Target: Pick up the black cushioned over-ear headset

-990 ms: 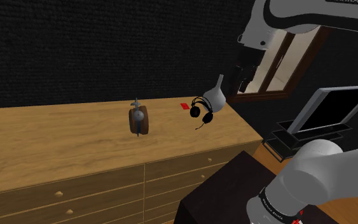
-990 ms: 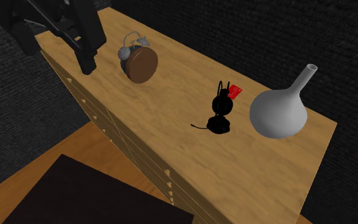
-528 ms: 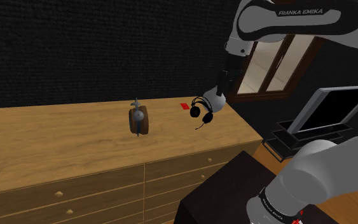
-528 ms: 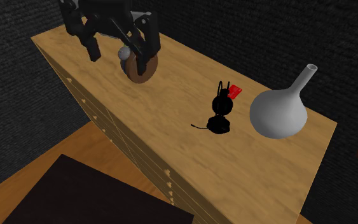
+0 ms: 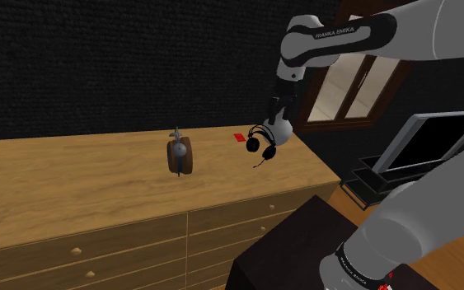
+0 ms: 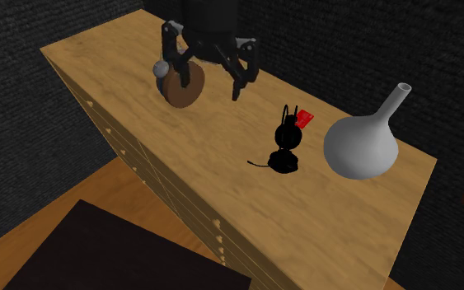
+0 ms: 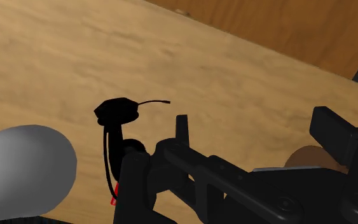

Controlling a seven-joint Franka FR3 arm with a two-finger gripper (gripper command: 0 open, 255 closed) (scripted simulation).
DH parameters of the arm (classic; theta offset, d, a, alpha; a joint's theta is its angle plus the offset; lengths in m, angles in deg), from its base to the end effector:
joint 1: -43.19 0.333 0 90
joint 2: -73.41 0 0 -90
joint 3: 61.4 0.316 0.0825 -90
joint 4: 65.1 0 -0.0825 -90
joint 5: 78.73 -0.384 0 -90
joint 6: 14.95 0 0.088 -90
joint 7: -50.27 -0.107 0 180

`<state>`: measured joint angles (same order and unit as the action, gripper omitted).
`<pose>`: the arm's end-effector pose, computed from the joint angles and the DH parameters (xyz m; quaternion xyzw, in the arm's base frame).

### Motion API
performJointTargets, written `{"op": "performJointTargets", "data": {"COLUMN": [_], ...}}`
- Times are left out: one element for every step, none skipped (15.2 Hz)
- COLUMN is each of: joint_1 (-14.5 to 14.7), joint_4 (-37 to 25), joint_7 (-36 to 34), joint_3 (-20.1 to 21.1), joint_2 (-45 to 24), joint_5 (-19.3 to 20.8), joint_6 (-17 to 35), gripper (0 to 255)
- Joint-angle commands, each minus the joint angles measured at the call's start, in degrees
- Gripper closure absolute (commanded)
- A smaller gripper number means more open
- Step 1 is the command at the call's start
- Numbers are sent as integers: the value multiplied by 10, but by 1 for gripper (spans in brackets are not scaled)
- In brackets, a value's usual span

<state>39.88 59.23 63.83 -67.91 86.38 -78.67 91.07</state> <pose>0.4676 -0.0835 0.4810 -0.9982 -0.0348 0.0439 0.0215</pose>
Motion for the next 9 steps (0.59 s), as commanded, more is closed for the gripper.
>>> {"op": "performJointTargets", "data": {"joint_1": [-6,-8,-10,-11,-14,-16,-18,-20,-23], "joint_4": [-18,-31,-44,-59,-73,-89,-106,-123,-141], "joint_7": [14,18,23,27,32,36,40,44,48], "joint_3": [-9,-12,-15,-17,-20,-22,-24,-26,-28], "joint_2": [-38,-59,-80,-101,-122,-143,-165,-186,-208], "joint_5": [5,5,6,6,6,6,6,5,5], "joint_6": [19,26,33,39,45,50,55,59,62], "gripper": [0,0,0,0,0,0,0,0,0]}}
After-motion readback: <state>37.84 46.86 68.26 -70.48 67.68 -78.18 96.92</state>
